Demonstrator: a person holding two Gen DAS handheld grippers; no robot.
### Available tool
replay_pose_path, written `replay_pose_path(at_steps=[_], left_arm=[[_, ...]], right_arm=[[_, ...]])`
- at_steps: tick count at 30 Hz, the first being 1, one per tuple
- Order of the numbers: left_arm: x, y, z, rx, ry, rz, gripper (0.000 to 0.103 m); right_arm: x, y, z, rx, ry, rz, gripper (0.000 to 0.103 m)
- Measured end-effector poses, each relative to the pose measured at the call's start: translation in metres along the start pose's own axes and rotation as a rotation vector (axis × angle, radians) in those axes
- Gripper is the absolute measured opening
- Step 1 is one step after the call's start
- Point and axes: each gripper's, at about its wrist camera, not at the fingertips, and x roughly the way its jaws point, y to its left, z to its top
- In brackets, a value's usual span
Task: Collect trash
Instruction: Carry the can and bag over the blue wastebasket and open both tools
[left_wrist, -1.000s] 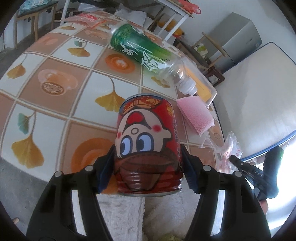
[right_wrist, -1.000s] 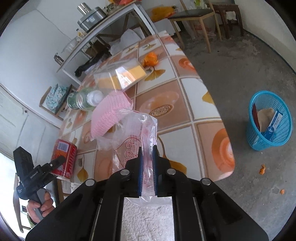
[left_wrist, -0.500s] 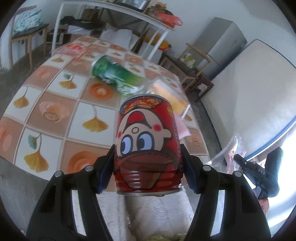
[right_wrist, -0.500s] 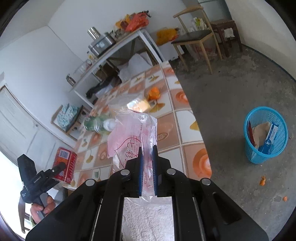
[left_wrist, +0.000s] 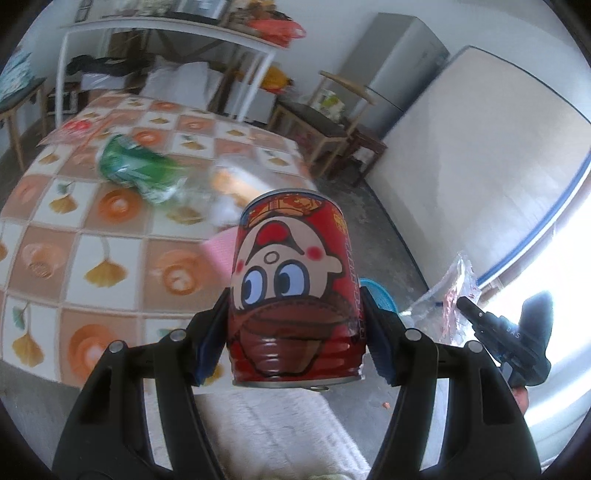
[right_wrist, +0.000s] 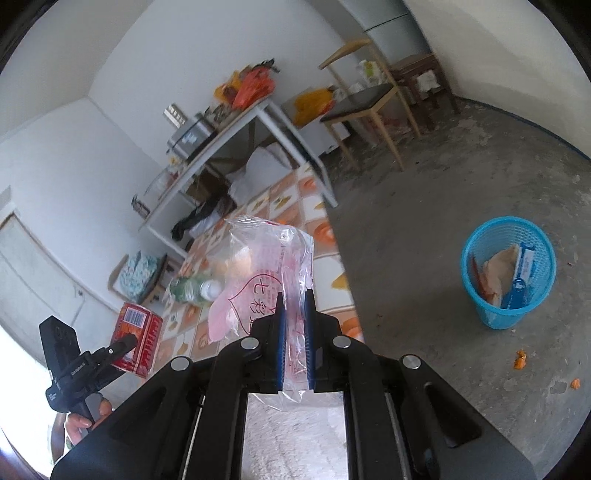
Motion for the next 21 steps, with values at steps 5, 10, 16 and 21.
replay_pose_path(at_steps=[5, 10, 16, 21], left_arm=[[0.024, -0.037, 0.012, 0.065, 0.039, -0.065, 0.062], [0.06, -0.085, 0.021, 0.134, 0.108, -0.151, 0.062], [0.119, -0.146, 0.022, 0.229, 0.244, -0.225, 0.062], [0.185, -0.188, 0.011, 0.281, 0.398, -0.248, 0.062]], right_arm=[[-0.026, -0.03, 0.006, 0.046, -0.06, -0.041, 0.009], [-0.06, -0.065, 0.014, 0.102, -0.139, -0.12, 0.009], [-0.077, -0.118, 0.009, 0.198, -0.171, -0.231, 0.009], [-0.062, -0.177, 0.001, 0.332, -0.129, -0.28, 0.009]])
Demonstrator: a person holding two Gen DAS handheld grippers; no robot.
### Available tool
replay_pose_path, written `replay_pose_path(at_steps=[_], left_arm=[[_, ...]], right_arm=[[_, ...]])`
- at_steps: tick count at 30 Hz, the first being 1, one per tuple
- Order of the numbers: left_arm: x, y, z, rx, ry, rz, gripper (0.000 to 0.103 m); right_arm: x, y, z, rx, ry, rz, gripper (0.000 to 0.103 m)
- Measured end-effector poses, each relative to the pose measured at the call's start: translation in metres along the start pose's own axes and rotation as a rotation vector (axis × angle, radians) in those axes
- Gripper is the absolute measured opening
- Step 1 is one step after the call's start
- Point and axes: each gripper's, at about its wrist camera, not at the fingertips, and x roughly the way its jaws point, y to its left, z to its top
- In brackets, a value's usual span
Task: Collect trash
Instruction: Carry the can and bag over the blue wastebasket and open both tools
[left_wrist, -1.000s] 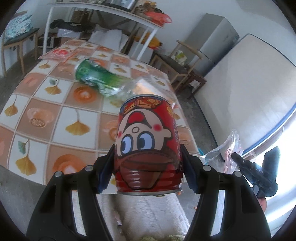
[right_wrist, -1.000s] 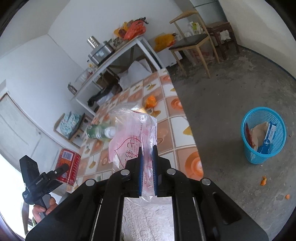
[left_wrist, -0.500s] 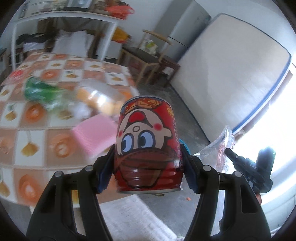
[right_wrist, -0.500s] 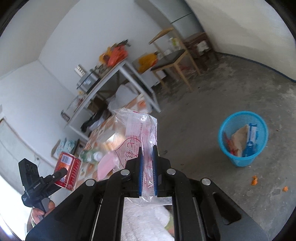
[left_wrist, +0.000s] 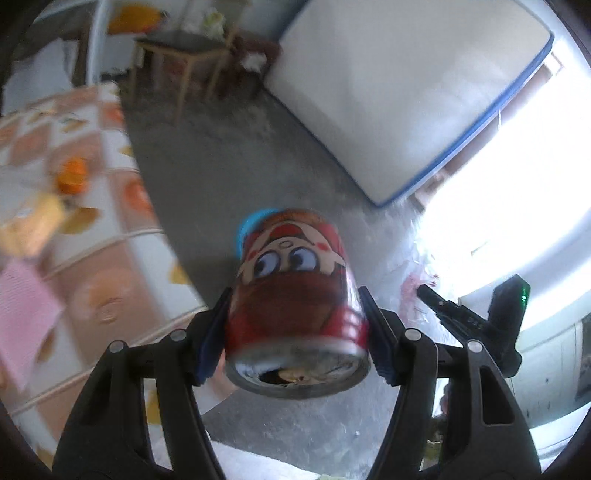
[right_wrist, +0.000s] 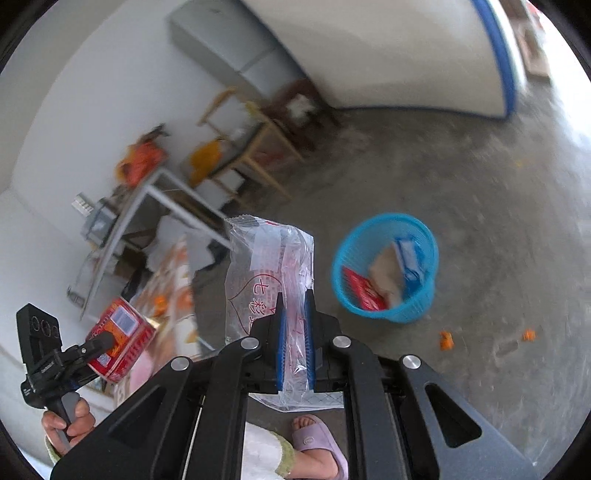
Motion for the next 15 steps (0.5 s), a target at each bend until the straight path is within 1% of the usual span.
replay_pose_path(at_steps=[4, 7, 9, 11, 15], left_arm=[[0.053, -0.016, 0.017, 0.018, 0.089, 0.018, 0.062], [0.089, -0.027, 0.03, 0.041, 0.132, 0.039, 0.062], [0.111, -0.032, 0.04, 0.041, 0.158, 0.032, 0.062], [0.132, -0.037, 0.054, 0.039, 0.175, 0.034, 0.062], [0.16, -0.048, 0.081, 0.053, 0.177, 0.037, 0.062]], right_arm=[[0.031, -0.025, 0.005, 0.042, 0.035, -0.042, 0.009], [0.061, -0.041, 0.013, 0.077, 0.069, -0.061, 0.009], [0.077, -0.047, 0.019, 0.084, 0.083, -0.079, 0.009], [0.093, -0.051, 0.03, 0.088, 0.095, -0.096, 0.009], [0.127, -0.048, 0.056, 0.064, 0.103, -0.143, 0.009]])
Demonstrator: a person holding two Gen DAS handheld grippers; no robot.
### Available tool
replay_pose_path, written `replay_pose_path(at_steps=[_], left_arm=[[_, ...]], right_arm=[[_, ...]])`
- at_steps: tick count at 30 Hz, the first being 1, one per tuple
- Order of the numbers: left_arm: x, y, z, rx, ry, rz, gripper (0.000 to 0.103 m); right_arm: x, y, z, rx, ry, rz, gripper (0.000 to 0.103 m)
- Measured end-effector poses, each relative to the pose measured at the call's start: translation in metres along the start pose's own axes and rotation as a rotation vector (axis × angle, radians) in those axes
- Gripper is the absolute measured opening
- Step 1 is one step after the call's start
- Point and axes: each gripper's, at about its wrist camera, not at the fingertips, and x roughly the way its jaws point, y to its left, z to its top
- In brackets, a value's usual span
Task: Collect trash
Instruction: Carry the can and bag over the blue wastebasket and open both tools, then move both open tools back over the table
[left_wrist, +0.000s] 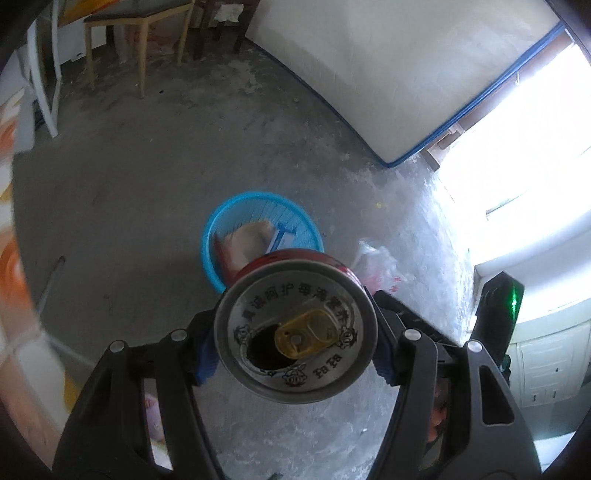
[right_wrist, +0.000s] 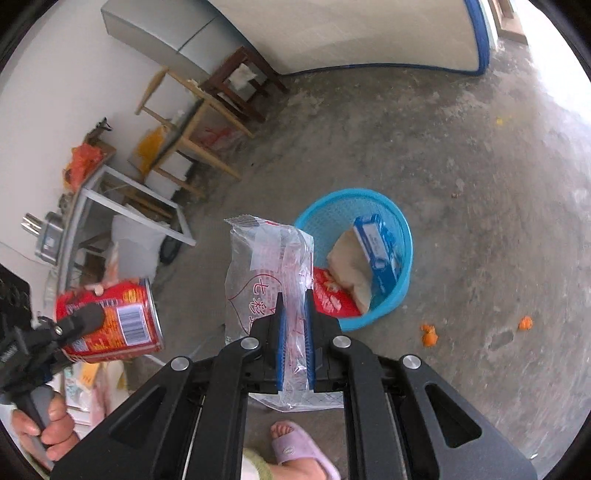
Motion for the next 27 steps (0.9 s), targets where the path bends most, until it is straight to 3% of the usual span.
replay_pose_path(at_steps=[2, 3, 4, 5, 8, 10, 13, 22, 27], left_arm=[[0.012, -0.005, 0.018, 0.01, 0.0, -0.006, 0.063], [0.019, -0.006, 0.026, 0.019, 0.0, -0.012, 0.076], [0.025, -0.007, 0.03, 0.021, -0.003, -0.013, 0.081], [0.029, -0.003, 0.033, 0.013, -0.015, 0.006, 0.083], [0.028, 0.014, 0.028, -0.043, -0.02, 0.031, 0.083], [0.018, 0.024, 0.019, -0.053, -0.027, 0.0, 0.083], [0.001, 0.034, 0.011, -0.048, -0.062, 0.027, 0.083], [-0.086, 0.052, -0.032, -0.018, -0.188, -0.009, 0.083], [-0.147, 0.065, -0.084, -0.017, -0.295, -0.017, 0.083]], right_arm=[[0.024, 0.002, 0.016, -0.015, 0.014, -0.029, 0.018], [0.039, 0.002, 0.023, -0.036, 0.026, -0.047, 0.026], [0.059, -0.002, 0.03, -0.05, 0.036, -0.069, 0.051], [0.072, -0.007, 0.032, -0.056, 0.043, -0.092, 0.064], [0.101, -0.029, 0.03, -0.047, 0.065, -0.216, 0.064], [0.103, -0.042, 0.022, -0.001, 0.069, -0.206, 0.064], [0.096, -0.053, 0.01, 0.015, 0.074, -0.2, 0.064], [0.013, -0.032, -0.023, -0.085, -0.004, -0.158, 0.064], [-0.032, -0.001, -0.044, -0.148, -0.049, -0.132, 0.069]])
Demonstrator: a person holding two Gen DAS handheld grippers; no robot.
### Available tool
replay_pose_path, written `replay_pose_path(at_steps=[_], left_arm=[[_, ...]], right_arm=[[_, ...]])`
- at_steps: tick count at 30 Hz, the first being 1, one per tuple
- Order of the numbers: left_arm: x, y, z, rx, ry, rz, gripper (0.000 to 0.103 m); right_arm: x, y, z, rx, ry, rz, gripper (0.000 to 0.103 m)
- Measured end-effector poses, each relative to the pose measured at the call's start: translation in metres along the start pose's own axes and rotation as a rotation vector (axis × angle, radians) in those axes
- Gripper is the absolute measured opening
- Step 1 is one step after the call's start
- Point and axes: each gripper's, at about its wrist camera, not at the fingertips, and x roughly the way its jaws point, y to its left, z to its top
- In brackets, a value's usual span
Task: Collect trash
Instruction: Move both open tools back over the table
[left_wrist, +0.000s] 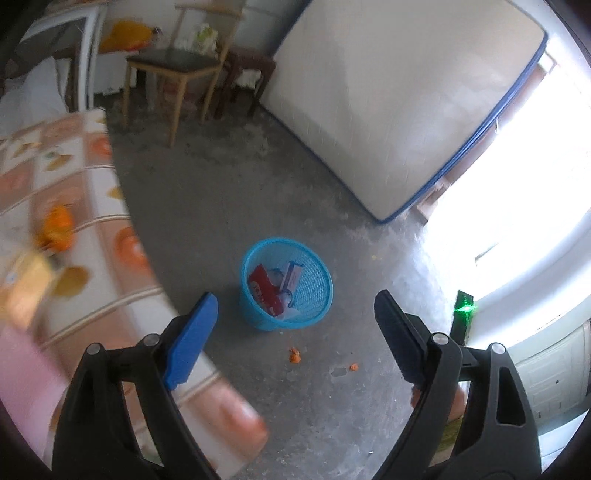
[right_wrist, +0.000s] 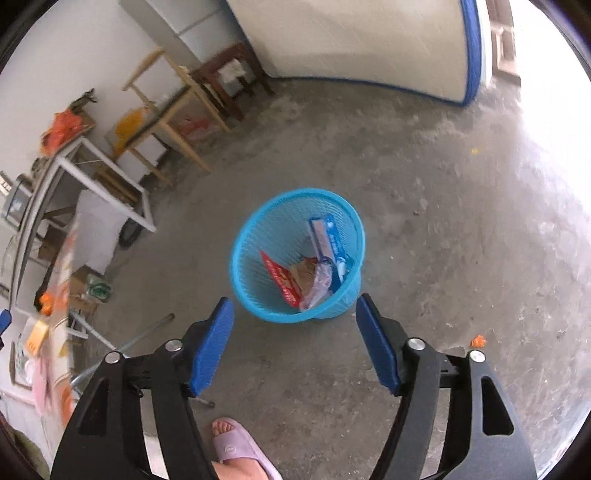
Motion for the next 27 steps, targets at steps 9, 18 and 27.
replay_pose_path(at_steps=[9, 18, 27], left_arm=[[-0.122, 0.057, -0.065, -0.044, -0.161, 0.107, 0.084], [-0.2, 0.138, -0.139, -0.265, -0.306, 0.28, 0.084], [-0.213, 0.186, -0.171, -0.388, -0.334, 0.31, 0.084]], right_arm=[[-0.071, 0.115, -0.026, -0.28, -0.084, 0.08, 0.086], [-0.099, 0.269, -0.068, -0.686, -0.189, 0.079, 0.096], [-0.087, 0.351, -0.103, -0.812, -0.039, 0.311, 0.096]])
